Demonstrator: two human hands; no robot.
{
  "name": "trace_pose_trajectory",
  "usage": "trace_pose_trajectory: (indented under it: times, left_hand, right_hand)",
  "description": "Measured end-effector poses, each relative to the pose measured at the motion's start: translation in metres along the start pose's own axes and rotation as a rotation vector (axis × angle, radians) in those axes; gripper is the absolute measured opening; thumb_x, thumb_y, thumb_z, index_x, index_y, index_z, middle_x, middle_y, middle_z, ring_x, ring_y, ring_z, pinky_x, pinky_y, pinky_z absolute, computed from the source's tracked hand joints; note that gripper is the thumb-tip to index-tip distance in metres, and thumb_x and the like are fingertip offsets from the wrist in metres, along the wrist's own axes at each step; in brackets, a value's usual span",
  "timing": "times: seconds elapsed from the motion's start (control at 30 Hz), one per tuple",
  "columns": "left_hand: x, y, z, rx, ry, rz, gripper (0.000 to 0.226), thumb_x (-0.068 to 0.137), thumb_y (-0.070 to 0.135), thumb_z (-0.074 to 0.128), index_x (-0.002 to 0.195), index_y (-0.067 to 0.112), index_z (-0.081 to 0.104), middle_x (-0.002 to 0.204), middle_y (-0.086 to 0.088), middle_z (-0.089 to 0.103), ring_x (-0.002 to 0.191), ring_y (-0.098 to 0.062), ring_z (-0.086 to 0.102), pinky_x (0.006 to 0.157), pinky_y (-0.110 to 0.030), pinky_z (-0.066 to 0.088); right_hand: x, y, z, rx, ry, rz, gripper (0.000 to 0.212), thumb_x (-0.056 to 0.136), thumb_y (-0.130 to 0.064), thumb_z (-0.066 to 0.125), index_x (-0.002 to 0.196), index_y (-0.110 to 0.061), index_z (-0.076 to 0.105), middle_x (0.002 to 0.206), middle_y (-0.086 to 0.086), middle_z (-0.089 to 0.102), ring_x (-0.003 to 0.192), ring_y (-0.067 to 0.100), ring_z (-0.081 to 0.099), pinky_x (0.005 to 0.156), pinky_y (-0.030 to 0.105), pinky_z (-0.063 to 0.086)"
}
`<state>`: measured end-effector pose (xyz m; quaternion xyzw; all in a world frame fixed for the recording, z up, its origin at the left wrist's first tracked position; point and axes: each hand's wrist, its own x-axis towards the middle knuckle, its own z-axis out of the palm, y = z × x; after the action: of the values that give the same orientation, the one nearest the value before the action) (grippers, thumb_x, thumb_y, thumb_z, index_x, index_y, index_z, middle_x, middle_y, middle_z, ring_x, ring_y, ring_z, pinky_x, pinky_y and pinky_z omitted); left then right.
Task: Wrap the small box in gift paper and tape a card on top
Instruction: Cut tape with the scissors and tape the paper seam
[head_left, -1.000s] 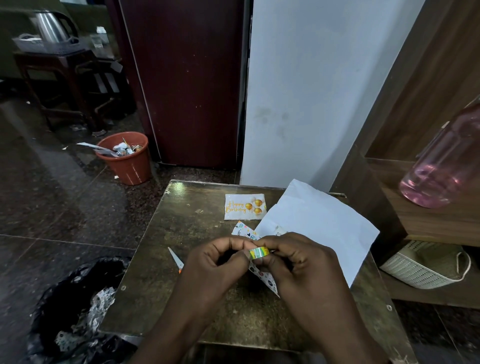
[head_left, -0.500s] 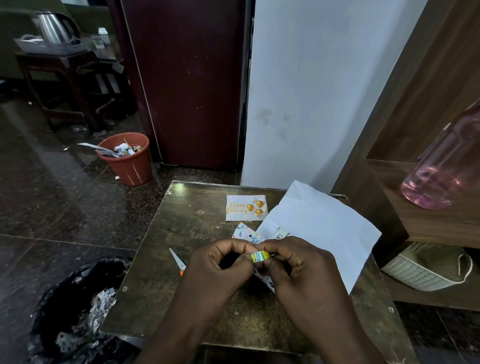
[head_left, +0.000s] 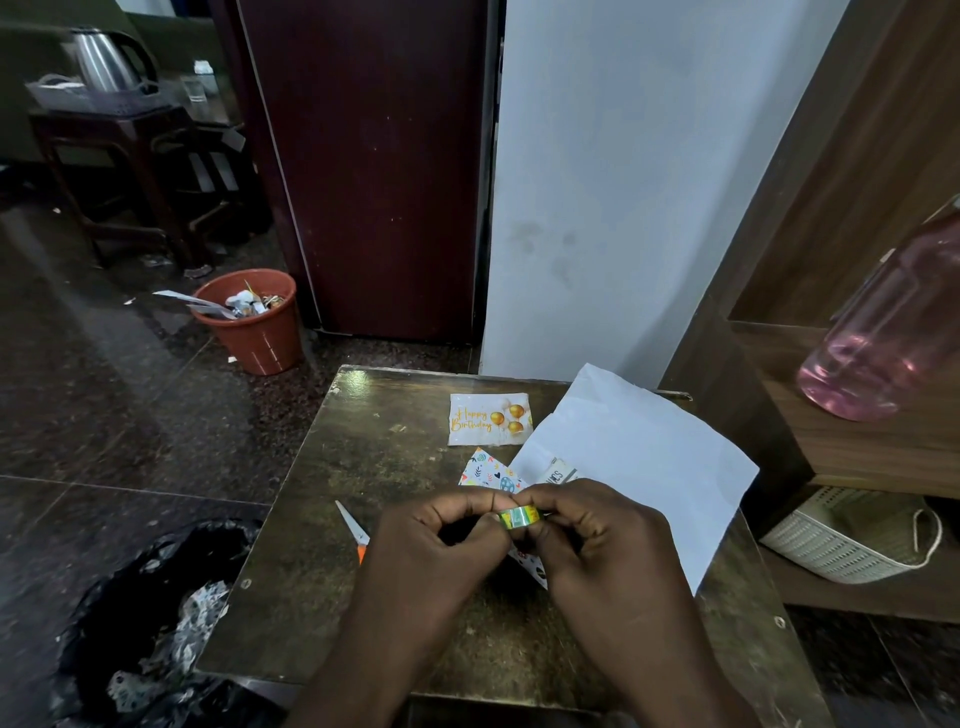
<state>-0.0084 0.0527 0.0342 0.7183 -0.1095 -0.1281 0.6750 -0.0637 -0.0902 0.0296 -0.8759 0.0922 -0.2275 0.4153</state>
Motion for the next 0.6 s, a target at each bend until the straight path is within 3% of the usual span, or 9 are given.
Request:
trace_pose_trajectory:
  times: [0.1,0.3,0.43,0.5,0.6]
  left_hand:
    - [-0.0007,0.0009,0.0016,0.03,0.016,-0.001,0.033,0.088,0.001,0.066,0.081,0.027,0.084,0.059,-0.005,0.067,0.051,-0.006,0.041,0.051,-0.021,0.033]
    - [0.0009,-0.004,-0.0024,0.019,0.083,-0.018,0.04,0.088,-0.005,0.06,0.08,0.026,0.085,0.073,-0.009,0.078,0.065,-0.022,0.057,0.063,-0.028,0.042]
    - [0.0031,0.0028,-0.0048,-0.174,0.003,0.008,0.036,0.093,-0.008,0.062,0.086,0.019,0.085,0.087,-0.009,0.08,0.086,-0.016,0.075,0.076,-0.018,0.055]
    - [0.0035,0.0004,-0.0028,-0.237,-0.034,0.007,0.02,0.088,0.008,0.069,0.094,0.02,0.084,0.096,-0.01,0.08,0.094,-0.017,0.075,0.083,-0.022,0.055]
    - [0.0052,-0.0046,-0.0021,-0.314,-0.068,0.0,0.02,0.08,0.018,0.078,0.099,0.014,0.082,0.103,-0.015,0.079,0.1,-0.025,0.074,0.089,-0.028,0.055]
  right_hand:
    - [-0.0004,0.0011,0.0012,-0.007,0.015,0.0,0.042,0.08,0.002,0.077,0.098,-0.037,0.077,0.09,-0.025,0.071,0.085,-0.004,0.067,0.074,0.011,0.049]
    - [-0.0027,-0.0017,0.0041,0.127,0.003,0.032,0.041,0.084,0.011,0.071,0.092,-0.029,0.081,0.085,-0.018,0.074,0.078,-0.004,0.072,0.072,0.009,0.053]
    - [0.0008,-0.0003,0.0012,0.239,0.011,0.101,0.036,0.087,0.005,0.071,0.096,-0.029,0.081,0.09,-0.015,0.077,0.082,0.007,0.075,0.079,0.027,0.06]
    - [0.002,0.0021,0.001,0.218,0.015,0.119,0.035,0.088,-0.001,0.073,0.097,-0.033,0.08,0.092,-0.017,0.077,0.085,0.01,0.075,0.083,0.036,0.061]
    - [0.0018,0.0004,0.0011,0.21,0.025,0.108,0.04,0.088,-0.001,0.073,0.098,-0.04,0.077,0.091,-0.019,0.076,0.085,0.009,0.075,0.082,0.038,0.061]
